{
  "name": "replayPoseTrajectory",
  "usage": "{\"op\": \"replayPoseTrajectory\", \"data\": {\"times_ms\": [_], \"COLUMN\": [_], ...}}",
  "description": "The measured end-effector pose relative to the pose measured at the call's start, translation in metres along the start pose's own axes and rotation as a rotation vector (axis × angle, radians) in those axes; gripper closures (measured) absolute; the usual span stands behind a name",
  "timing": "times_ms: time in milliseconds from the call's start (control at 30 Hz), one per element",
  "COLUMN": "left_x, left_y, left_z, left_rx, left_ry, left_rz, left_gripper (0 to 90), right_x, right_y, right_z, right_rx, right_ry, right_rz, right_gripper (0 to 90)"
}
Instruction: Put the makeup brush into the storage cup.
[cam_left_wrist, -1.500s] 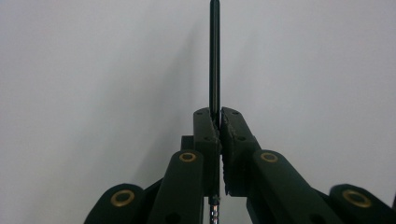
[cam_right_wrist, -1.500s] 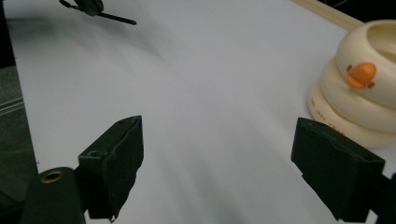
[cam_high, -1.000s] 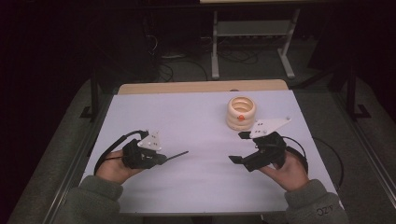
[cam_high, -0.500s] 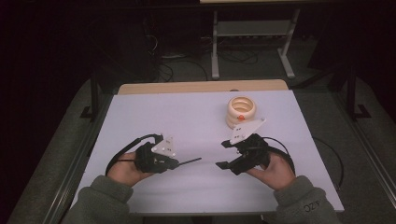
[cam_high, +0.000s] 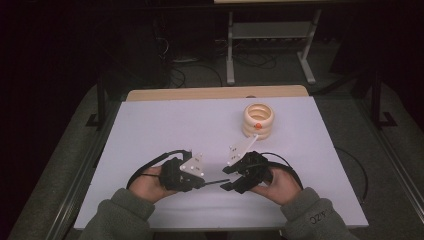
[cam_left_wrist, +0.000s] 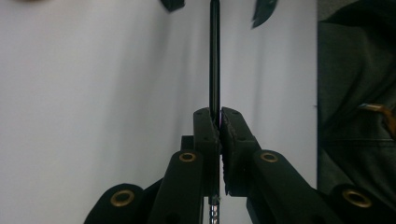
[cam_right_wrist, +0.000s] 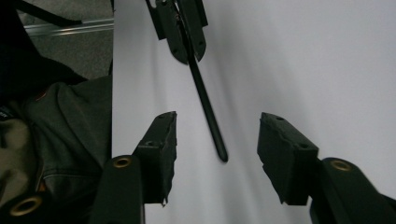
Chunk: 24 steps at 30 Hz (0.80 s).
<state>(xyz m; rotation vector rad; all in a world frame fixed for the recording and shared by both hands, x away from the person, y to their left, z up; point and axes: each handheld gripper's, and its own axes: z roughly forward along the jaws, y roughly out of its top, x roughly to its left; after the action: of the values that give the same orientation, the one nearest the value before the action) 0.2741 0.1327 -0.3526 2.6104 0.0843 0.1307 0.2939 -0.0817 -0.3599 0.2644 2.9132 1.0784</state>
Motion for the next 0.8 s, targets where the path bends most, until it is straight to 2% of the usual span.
{"op": "replayPoseTrajectory", "data": {"times_ms": [167,333,433,600,733,767,800], "left_x": [-0.007,-0.009,-0.010,-0.012,-0.011,-0.011,-0.011], "left_y": [0.008,0.012,0.013,0.012,0.010,0.008,0.006], "left_z": [0.005,0.009,0.011,0.013,0.013,0.013,0.012], "left_rx": [0.005,0.009,0.019,0.029,0.010,-0.006,-0.012], "left_ry": [-0.025,-0.037,-0.041,-0.048,-0.037,-0.038,-0.039], "left_rz": [0.039,0.055,0.063,0.074,0.051,0.025,0.018], "left_gripper": [85.7,85.8,85.8,85.6,82.9,78.5,77.6], "right_x": [0.001,0.002,0.002,0.004,0.005,0.005,0.005], "right_y": [-0.007,-0.013,-0.015,-0.017,-0.017,-0.017,-0.017], "right_z": [0.008,0.013,0.015,0.017,0.017,0.017,0.017], "right_rx": [0.012,0.018,0.025,0.036,0.039,0.043,0.048], "right_ry": [0.090,0.138,0.164,0.180,0.168,0.161,0.155], "right_rz": [0.004,0.006,0.022,-0.006,-0.021,-0.021,-0.017], "right_gripper": [63.1,74.9,81.4,84.2,84.4,84.4,84.5]}}
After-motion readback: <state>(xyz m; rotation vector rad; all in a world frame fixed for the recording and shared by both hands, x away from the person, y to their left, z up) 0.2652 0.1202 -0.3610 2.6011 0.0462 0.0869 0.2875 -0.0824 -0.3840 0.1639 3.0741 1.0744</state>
